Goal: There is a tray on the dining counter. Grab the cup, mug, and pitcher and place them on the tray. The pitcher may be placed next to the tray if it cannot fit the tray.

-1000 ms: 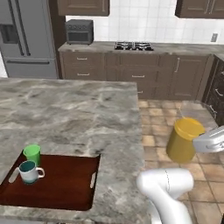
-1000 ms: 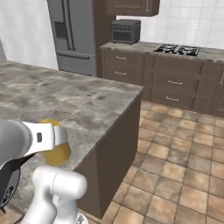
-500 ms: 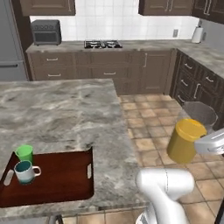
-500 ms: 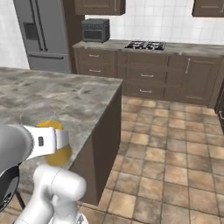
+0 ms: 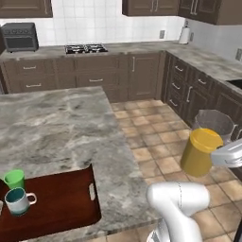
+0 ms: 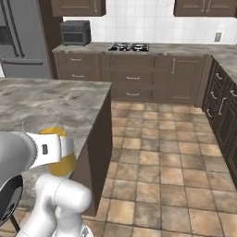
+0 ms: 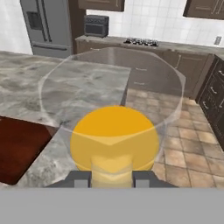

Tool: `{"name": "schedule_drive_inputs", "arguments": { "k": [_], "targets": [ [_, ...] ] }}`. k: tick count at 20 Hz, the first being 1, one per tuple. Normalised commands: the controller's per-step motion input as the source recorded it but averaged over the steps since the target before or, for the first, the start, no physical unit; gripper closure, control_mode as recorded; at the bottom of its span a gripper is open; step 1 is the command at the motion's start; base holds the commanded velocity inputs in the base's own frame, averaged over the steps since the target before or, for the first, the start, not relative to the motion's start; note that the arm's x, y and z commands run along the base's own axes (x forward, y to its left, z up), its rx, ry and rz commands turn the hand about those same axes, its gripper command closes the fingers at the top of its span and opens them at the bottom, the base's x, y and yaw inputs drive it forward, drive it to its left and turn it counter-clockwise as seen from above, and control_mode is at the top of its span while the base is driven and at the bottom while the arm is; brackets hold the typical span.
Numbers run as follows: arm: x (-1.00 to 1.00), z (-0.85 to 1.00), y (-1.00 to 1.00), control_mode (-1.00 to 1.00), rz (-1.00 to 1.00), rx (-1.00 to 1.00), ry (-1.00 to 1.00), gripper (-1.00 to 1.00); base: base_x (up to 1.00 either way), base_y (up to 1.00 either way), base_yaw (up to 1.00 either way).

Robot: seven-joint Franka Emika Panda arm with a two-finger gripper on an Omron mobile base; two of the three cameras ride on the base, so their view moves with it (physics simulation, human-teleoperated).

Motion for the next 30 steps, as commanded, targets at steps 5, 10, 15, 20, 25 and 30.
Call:
{"name": "schedule_drive_inputs", "arguments": {
  "k": [5, 10, 15, 20, 25, 30],
  "targets": [
    [0.00, 0.00, 0.00, 1.00, 0.00, 0.00, 0.00, 1.00, -1.00, 1.00, -0.21],
    [0.00, 0.00, 0.00, 1.00, 0.00, 0.00, 0.00, 1.00, -1.00, 0.42, -0.19],
    [0.00, 0.00, 0.00, 1.00, 0.00, 0.00, 0.00, 1.00, -1.00, -0.73, -0.05],
    [0.00, 0.00, 0.00, 1.00, 0.00, 0.00, 0.00, 1.00, -0.60, 0.68, -0.11],
    [0.00, 0.00, 0.00, 1.00, 0.00, 0.00, 0.00, 1.00, -0.04, 1.00, -0.07],
    [0.00, 0.00, 0.00, 1.00, 0.00, 0.00, 0.00, 1.00, -0.02, 0.54, -0.10]
  ]
}}
